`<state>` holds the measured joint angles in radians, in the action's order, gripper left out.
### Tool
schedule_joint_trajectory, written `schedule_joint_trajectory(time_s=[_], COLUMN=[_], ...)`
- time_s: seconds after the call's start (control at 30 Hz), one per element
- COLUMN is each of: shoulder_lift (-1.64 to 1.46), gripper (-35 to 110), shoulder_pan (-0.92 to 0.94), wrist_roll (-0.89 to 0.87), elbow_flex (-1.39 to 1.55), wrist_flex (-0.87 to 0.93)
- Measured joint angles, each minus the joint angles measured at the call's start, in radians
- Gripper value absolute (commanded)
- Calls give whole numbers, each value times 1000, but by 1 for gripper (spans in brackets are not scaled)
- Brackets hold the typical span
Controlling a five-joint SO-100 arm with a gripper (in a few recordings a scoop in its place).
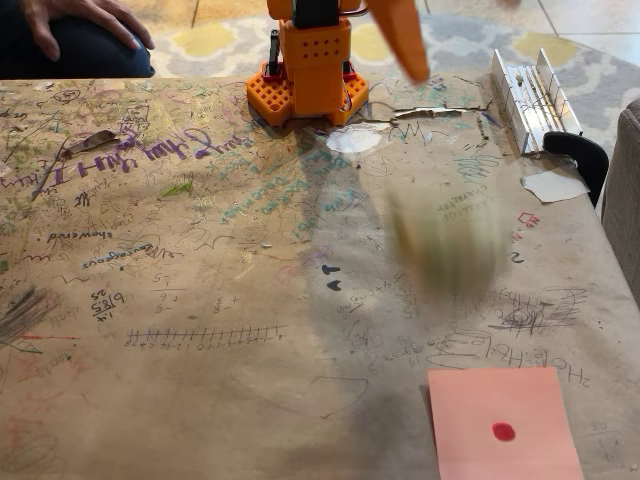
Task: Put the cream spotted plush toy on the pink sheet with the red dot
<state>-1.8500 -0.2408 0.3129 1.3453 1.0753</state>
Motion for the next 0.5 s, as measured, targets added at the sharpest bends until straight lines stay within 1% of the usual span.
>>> schedule_joint_trajectory(time_s=[0.03,0.1,0.2,0.3,0.5], shoulder_lift=[-25,-97,-204,-310,-615], gripper=[38,38,37,37,37], shoulder_pan=[-8,-17,-26,-8,8], wrist_roll=[6,46,81,121,133], elbow_flex=[55,270,661,930,1221], wrist_flex=[-66,-189,-288,-313,-321])
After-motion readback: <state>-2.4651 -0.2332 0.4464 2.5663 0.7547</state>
